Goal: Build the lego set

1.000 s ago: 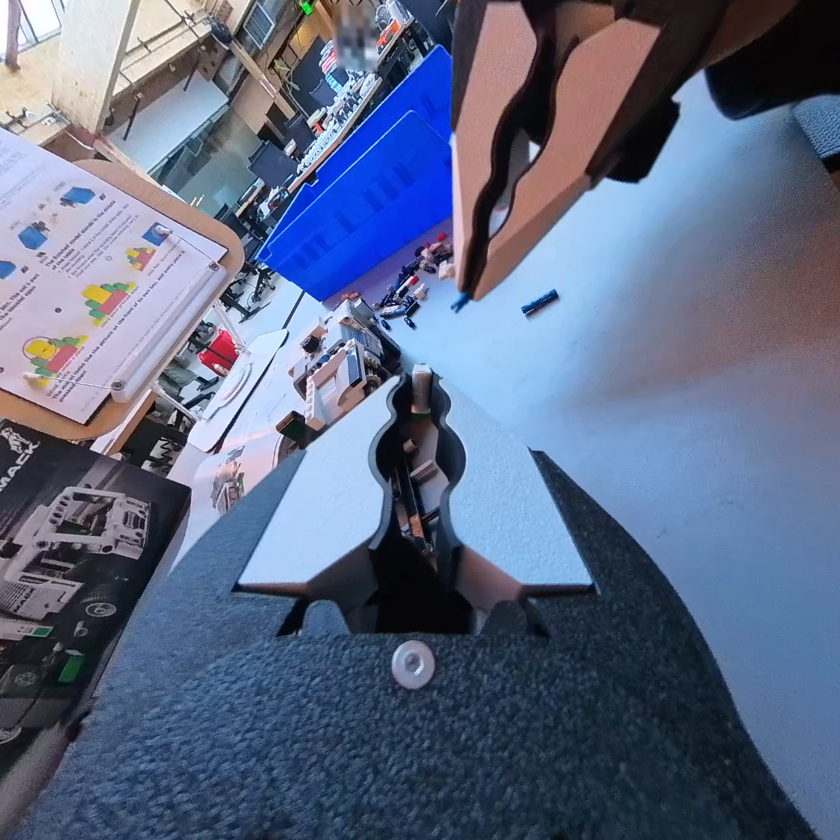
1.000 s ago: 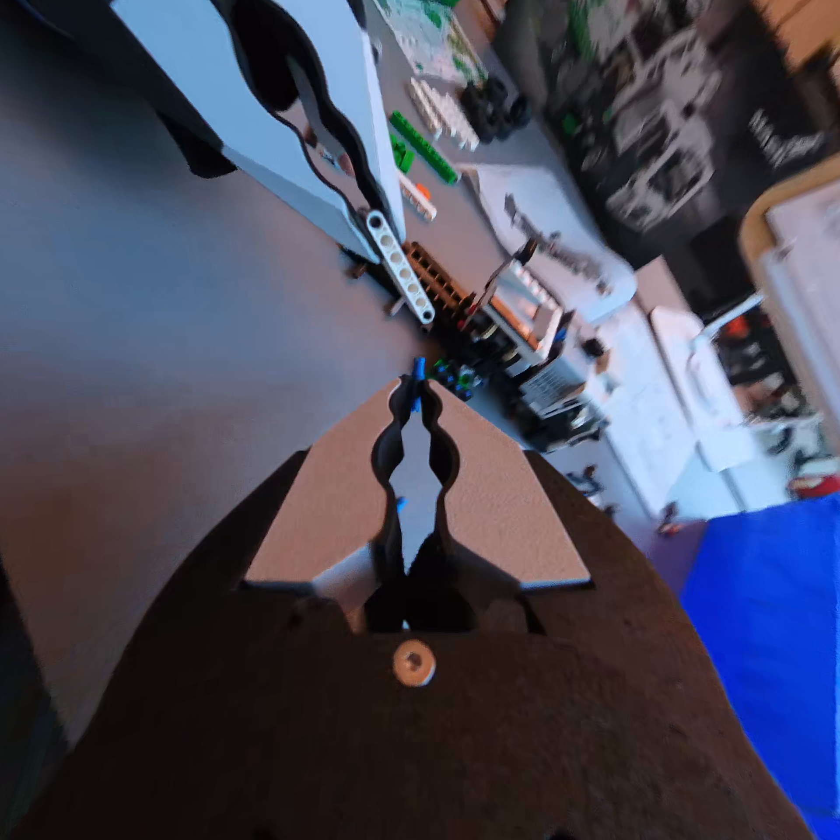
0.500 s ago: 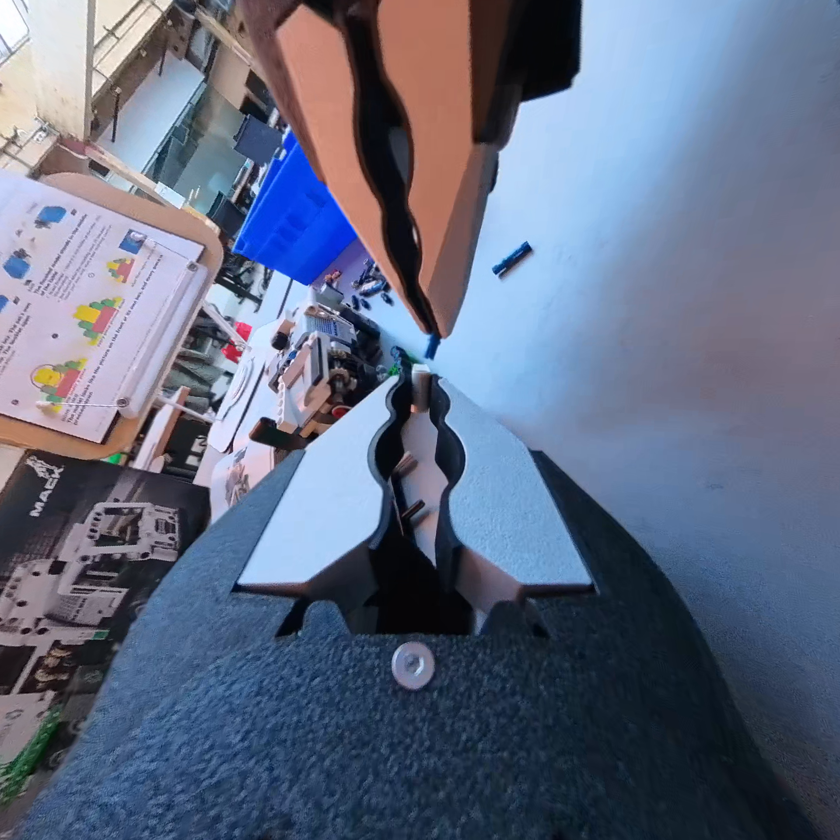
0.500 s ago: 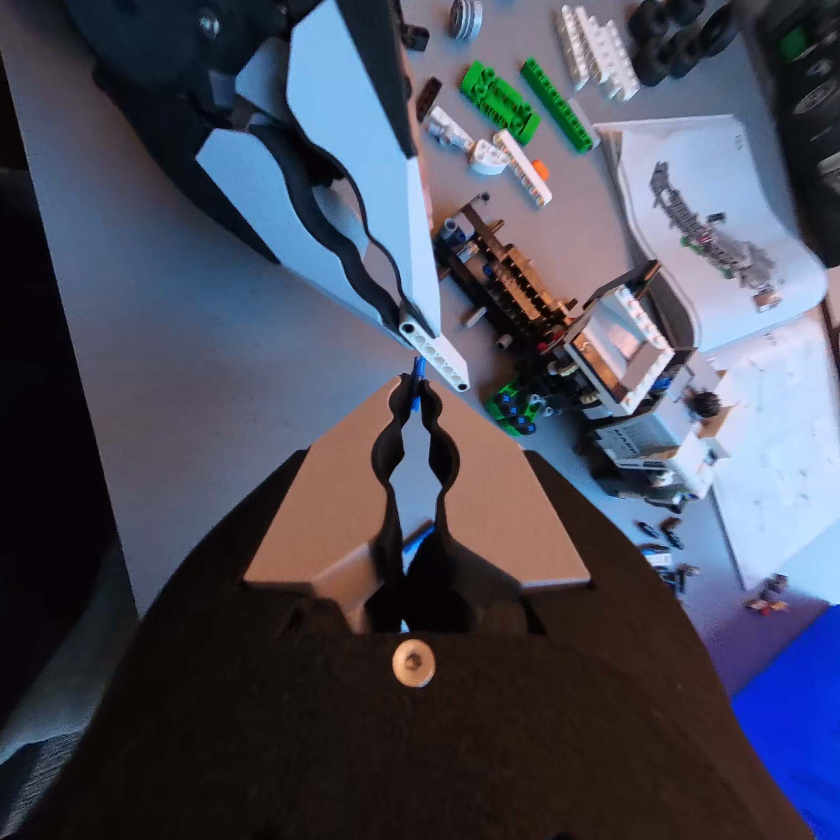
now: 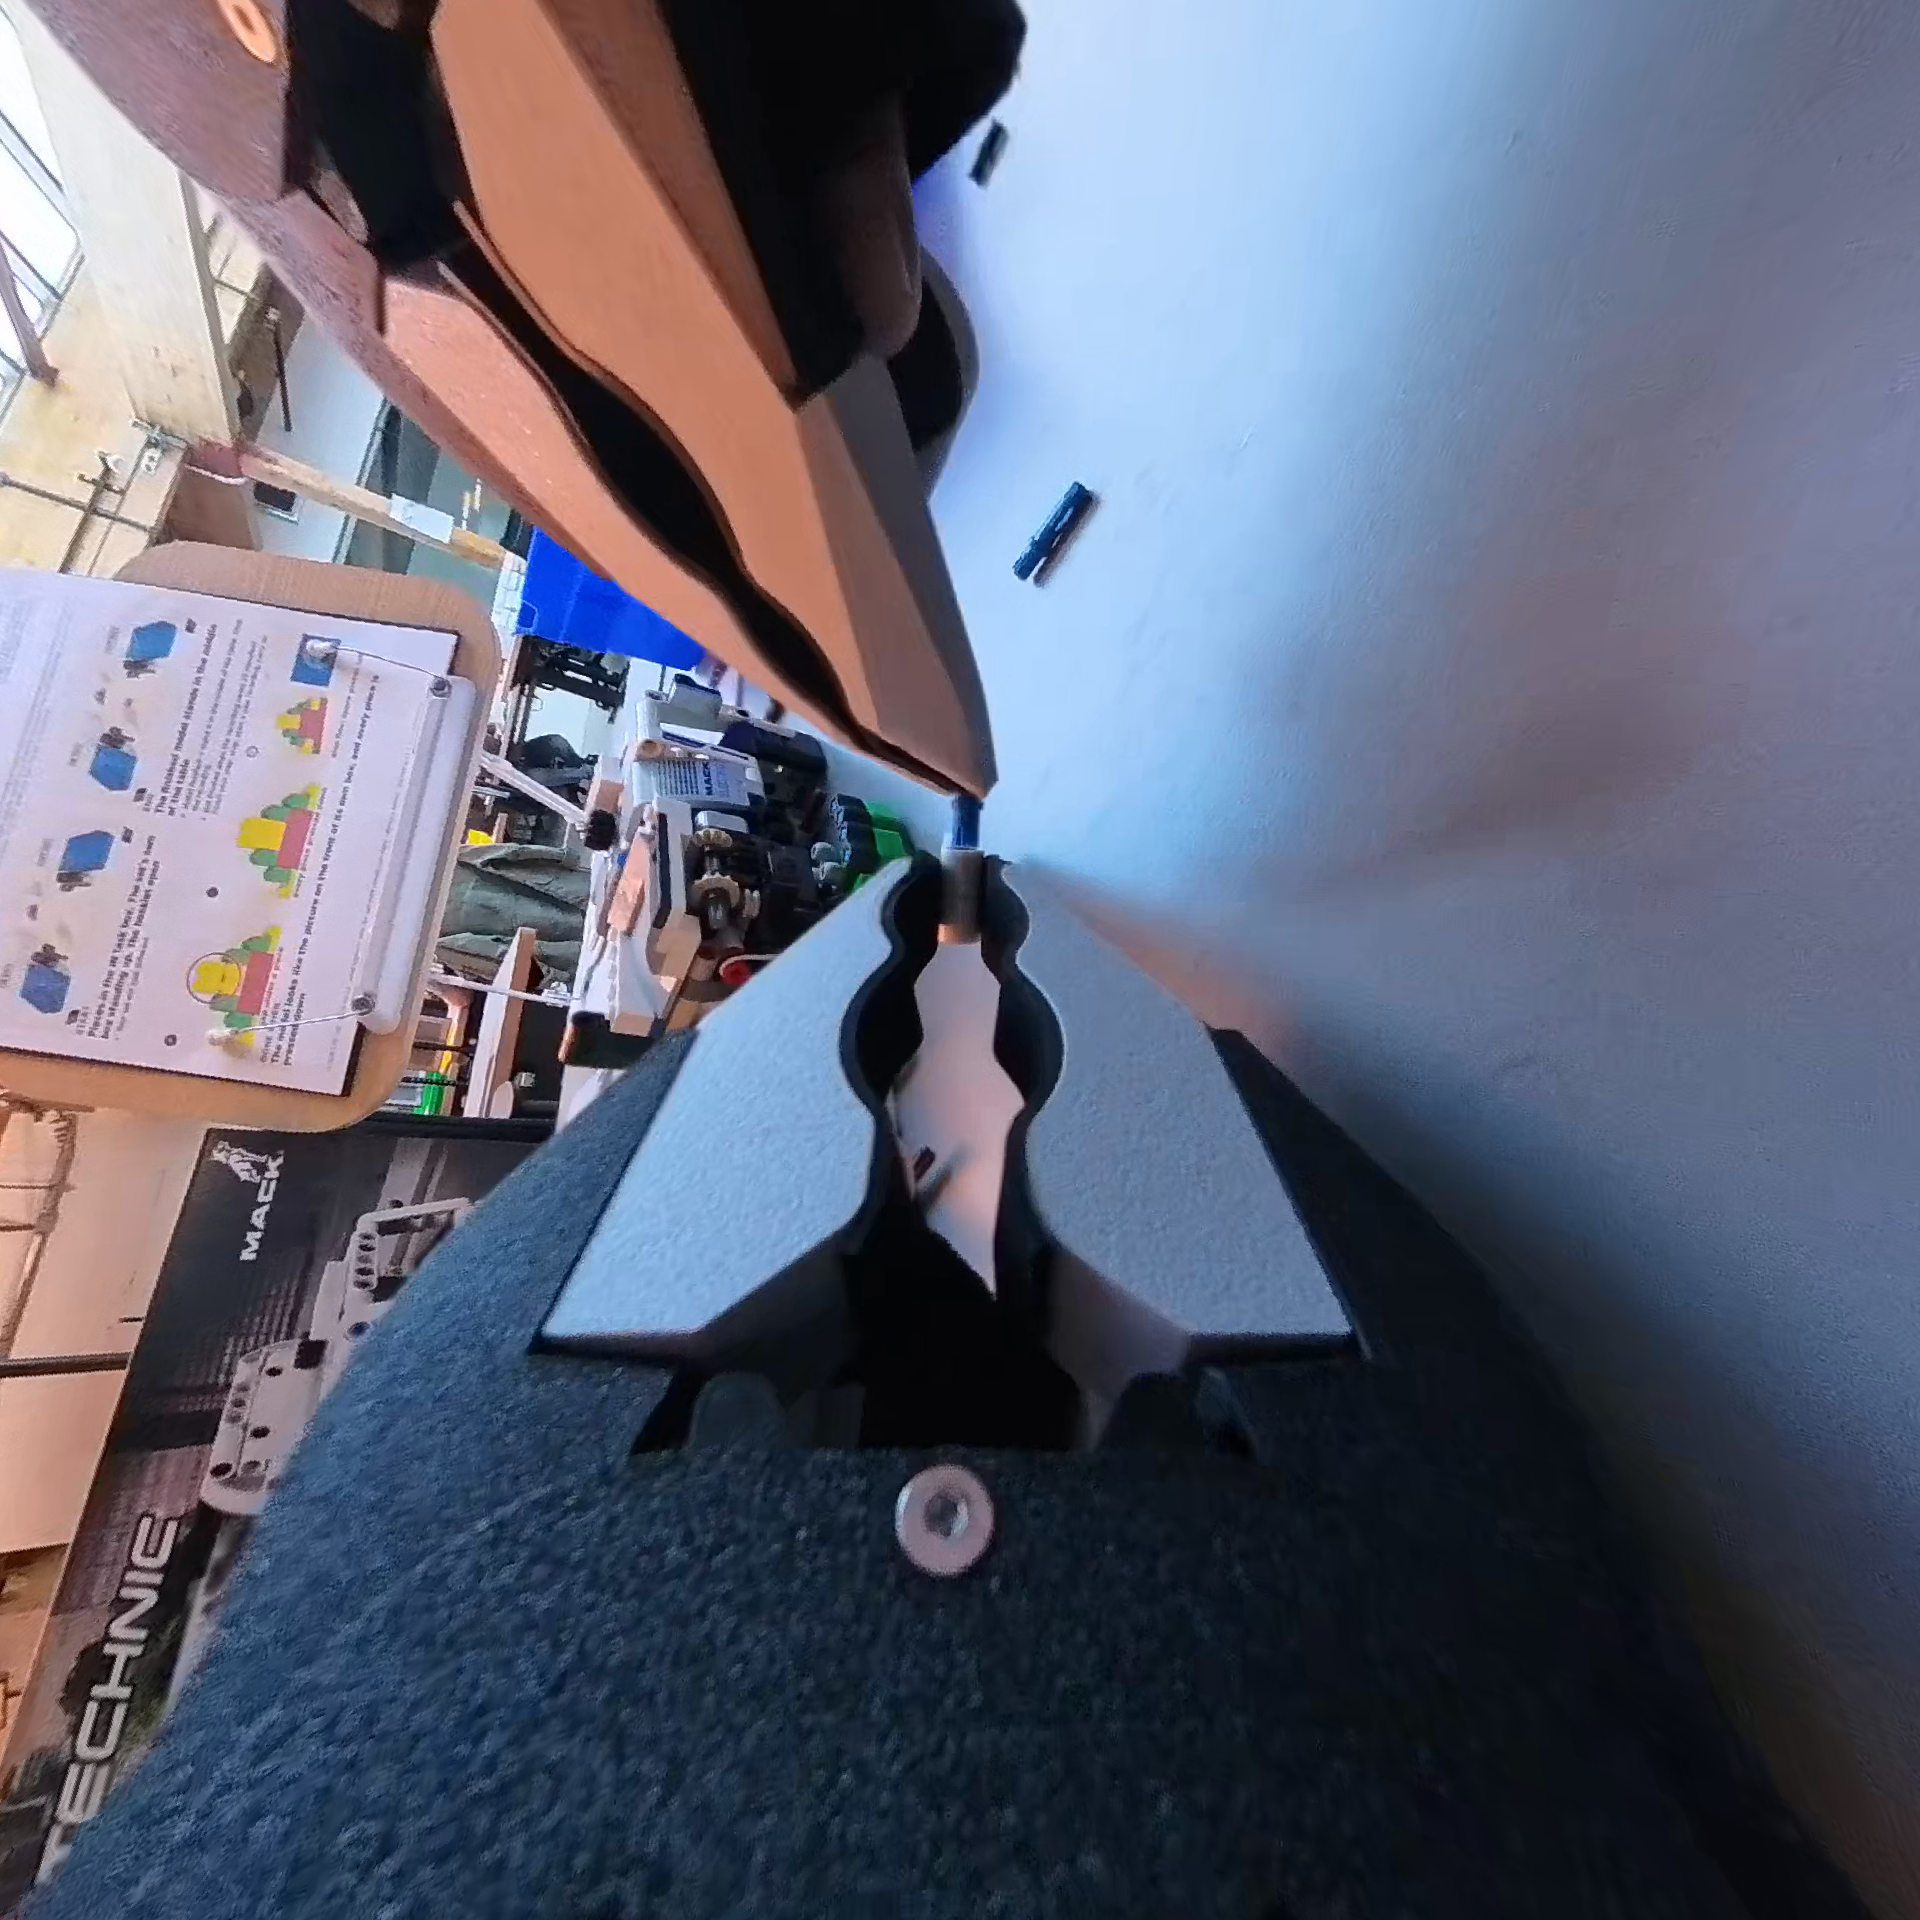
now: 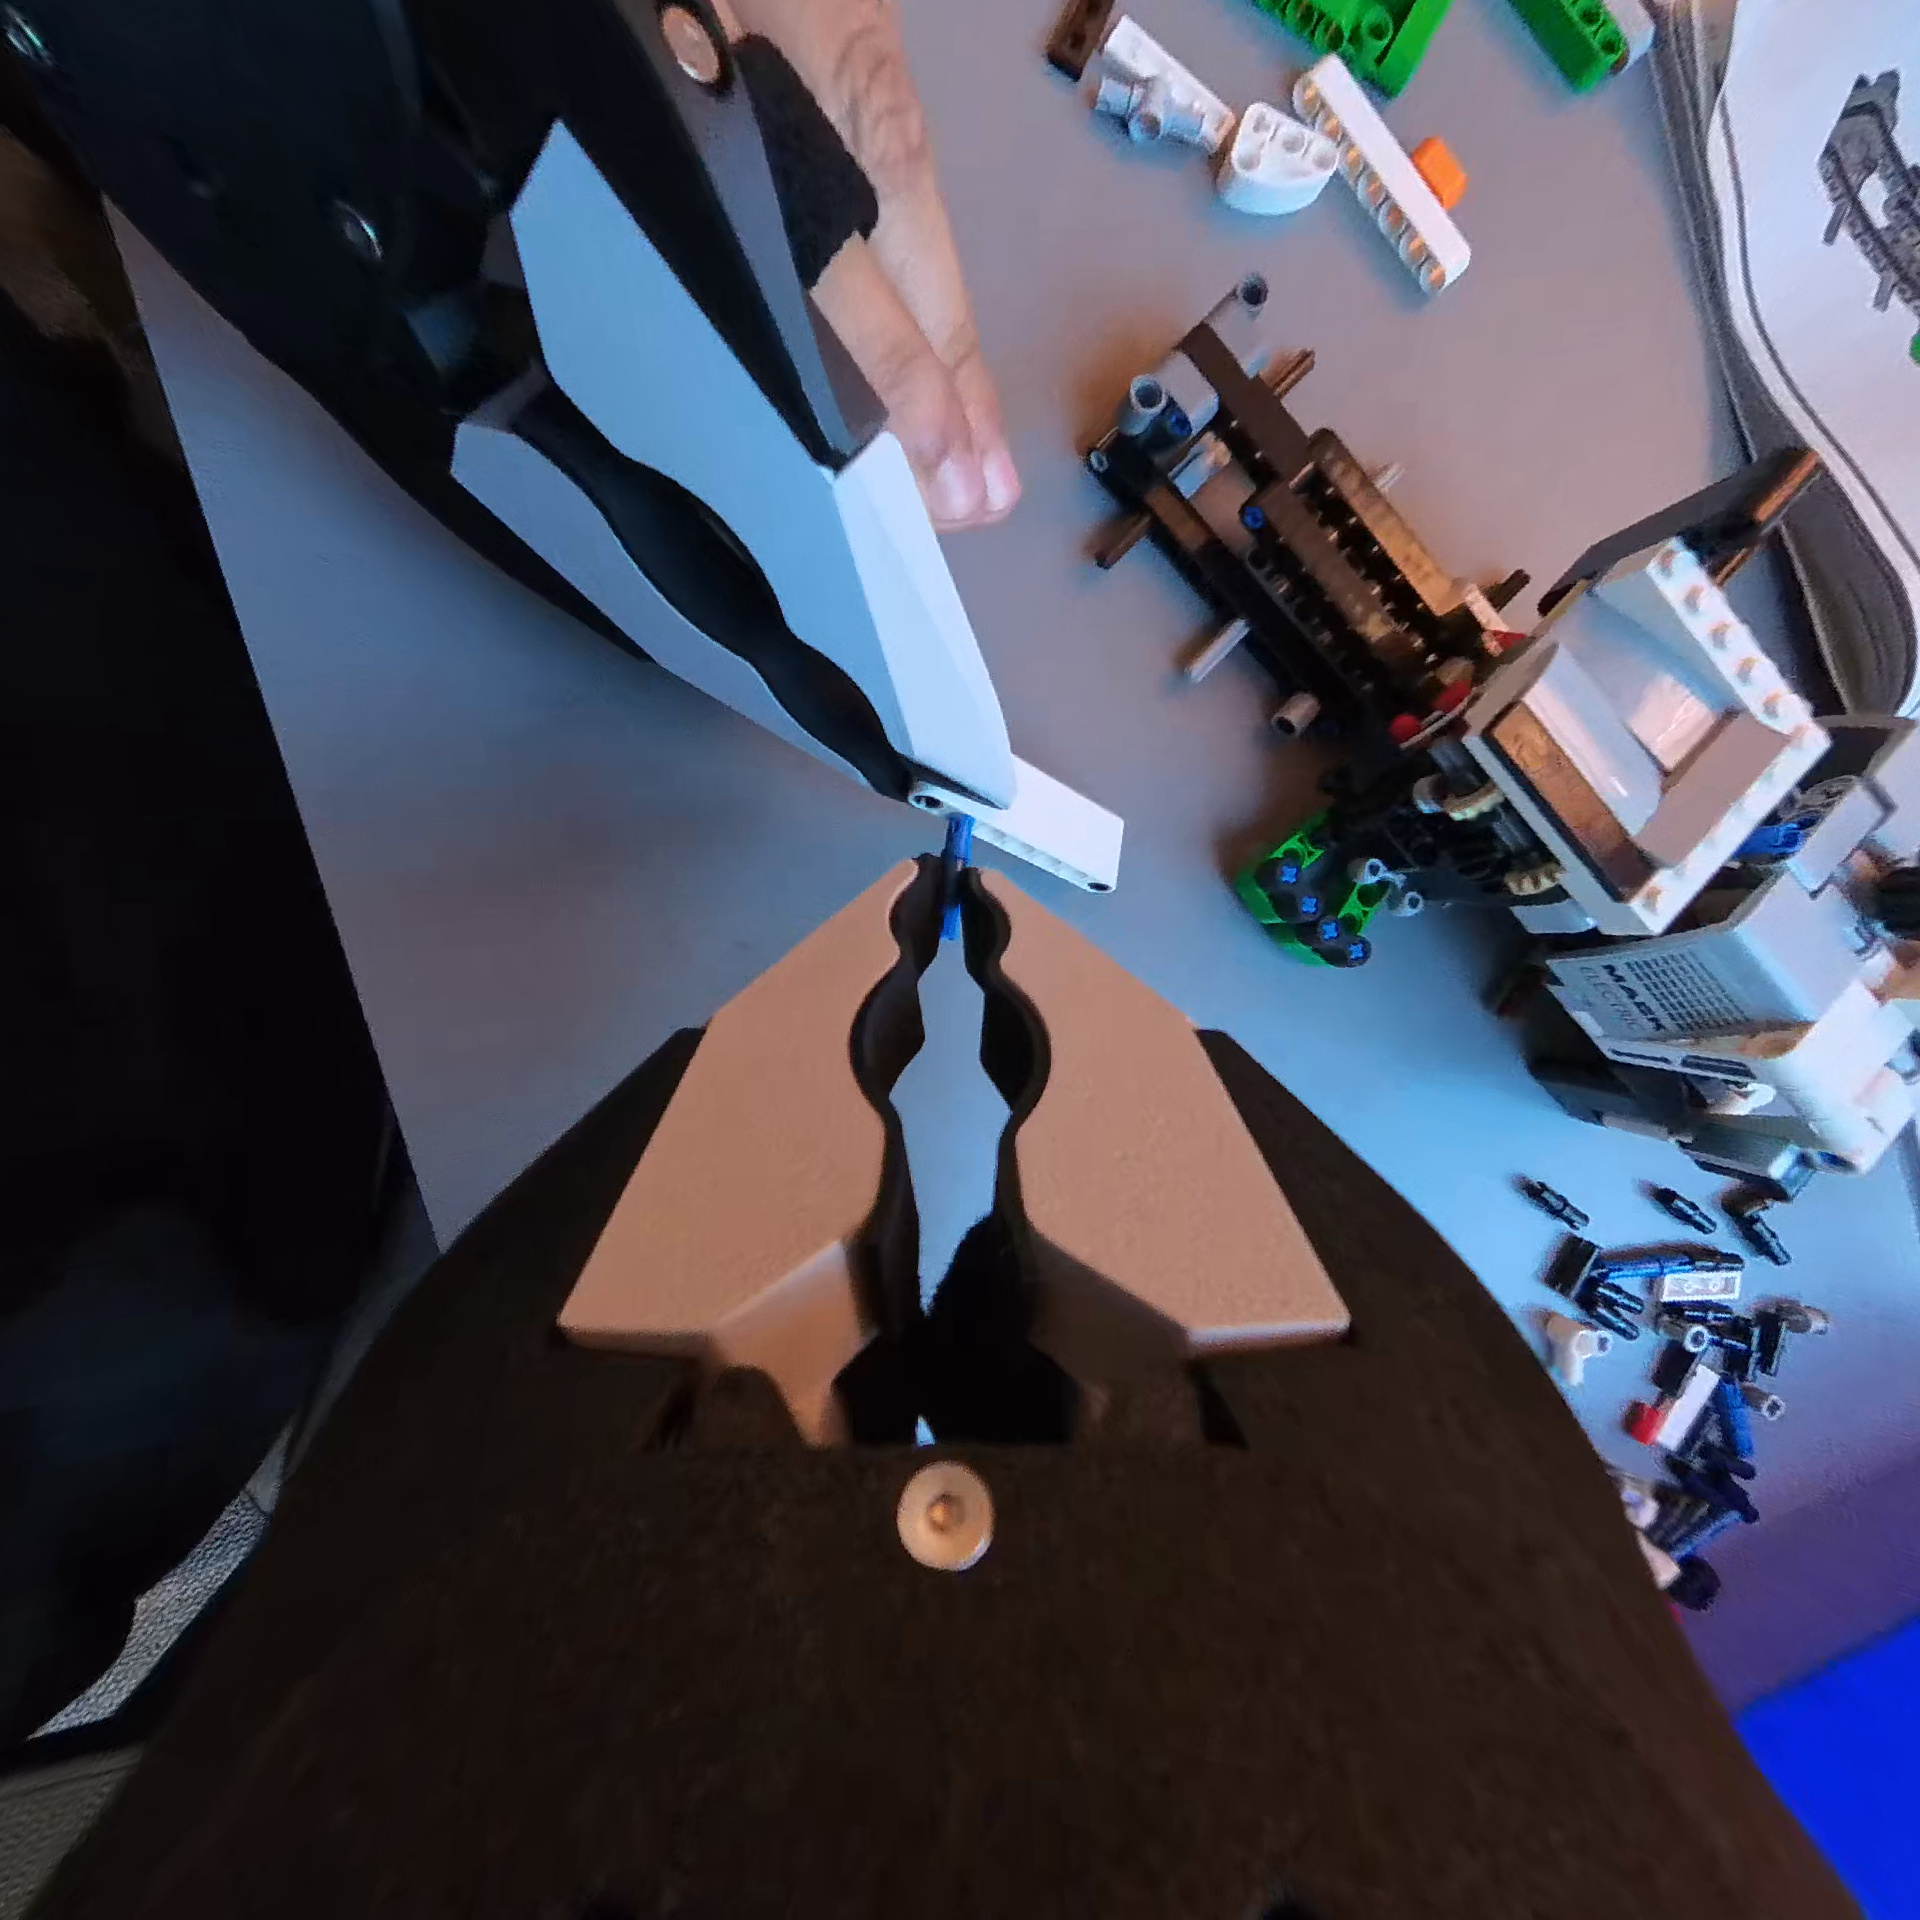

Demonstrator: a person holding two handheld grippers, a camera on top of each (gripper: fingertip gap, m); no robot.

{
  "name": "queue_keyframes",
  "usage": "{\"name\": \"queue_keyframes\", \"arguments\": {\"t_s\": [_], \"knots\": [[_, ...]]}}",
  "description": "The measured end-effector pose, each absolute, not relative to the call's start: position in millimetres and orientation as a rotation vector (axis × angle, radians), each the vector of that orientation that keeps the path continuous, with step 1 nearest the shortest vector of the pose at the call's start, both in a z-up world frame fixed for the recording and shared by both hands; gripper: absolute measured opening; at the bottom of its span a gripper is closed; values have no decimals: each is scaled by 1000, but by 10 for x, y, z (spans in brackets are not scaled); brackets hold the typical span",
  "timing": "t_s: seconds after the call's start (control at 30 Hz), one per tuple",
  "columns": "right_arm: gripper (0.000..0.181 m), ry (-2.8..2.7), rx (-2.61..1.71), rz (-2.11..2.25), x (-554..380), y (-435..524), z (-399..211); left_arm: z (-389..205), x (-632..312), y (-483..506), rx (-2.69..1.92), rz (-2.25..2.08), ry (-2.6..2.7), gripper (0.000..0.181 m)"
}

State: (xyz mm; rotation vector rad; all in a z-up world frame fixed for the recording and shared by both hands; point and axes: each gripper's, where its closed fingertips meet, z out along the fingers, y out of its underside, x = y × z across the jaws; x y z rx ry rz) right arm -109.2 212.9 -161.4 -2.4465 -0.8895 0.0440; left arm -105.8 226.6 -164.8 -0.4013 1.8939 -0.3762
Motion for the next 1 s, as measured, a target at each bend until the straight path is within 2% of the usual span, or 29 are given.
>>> {"name": "queue_keyframes", "arguments": {"t_s": [0.27, 0.6, 0.8, 1.0], "knots": [[2, -842, -2447, 46, -1104, 2135, -1604, -1632, -1065, 2268, -417, -386, 1894, 6], [2, -975, -2384, -182, -1077, 2213, -1594, -1655, -1040, 2338, -563, -460, 1931, 6], [2, -786, -2304, -220, -1051, 2309, -1569, -1619, -1015, 2414, -644, -502, 1912, 6], [2, -872, -2295, -217, -1065, 2254, -1622, -1637, -1030, 2361, -568, -456, 1916, 6]]}}
